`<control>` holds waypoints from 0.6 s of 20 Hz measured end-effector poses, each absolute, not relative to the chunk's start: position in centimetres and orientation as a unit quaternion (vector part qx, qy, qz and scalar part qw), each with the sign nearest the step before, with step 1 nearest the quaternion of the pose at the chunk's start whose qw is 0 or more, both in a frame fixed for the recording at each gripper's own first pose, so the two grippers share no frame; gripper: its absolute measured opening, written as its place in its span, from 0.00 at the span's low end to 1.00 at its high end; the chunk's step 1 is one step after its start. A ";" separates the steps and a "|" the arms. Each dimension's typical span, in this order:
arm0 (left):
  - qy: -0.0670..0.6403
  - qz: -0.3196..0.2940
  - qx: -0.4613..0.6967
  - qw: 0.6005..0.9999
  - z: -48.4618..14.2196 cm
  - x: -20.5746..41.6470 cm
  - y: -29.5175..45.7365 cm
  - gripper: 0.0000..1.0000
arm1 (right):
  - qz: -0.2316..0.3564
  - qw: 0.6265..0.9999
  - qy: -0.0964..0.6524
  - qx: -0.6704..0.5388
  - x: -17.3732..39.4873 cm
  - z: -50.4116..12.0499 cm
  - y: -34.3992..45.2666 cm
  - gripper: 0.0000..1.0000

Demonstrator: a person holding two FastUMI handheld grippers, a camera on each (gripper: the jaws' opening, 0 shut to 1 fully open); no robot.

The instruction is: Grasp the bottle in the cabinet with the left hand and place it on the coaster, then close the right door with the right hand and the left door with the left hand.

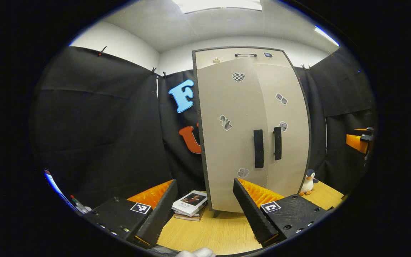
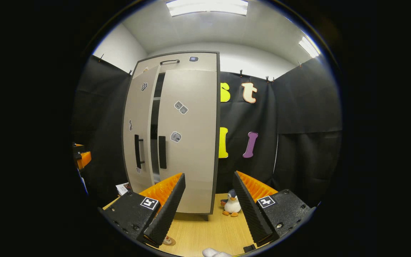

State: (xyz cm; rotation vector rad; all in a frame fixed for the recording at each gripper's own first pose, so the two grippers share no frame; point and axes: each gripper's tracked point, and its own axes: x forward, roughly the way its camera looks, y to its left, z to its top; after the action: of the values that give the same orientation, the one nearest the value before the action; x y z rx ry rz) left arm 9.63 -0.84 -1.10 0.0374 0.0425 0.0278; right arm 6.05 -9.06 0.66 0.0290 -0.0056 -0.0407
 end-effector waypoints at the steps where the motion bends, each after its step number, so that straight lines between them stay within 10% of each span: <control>1: 0.022 0.011 0.019 1.000 -1.2 9.7 -0.9 0.96 | -0.021 1.000 -0.002 0.015 5.9 0.5 -8.8 0.83; 12: 0.013 -0.016 0.020 1.000 -0.5 9.4 -1.8 0.96 | -0.025 1.000 -0.003 0.006 4.6 0.9 -7.5 0.83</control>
State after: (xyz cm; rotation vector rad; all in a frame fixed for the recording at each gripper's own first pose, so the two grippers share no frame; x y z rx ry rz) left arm 9.44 -1.78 -0.55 0.0401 0.0270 -0.0327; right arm 4.56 -7.48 0.86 0.0112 -0.0065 -0.0501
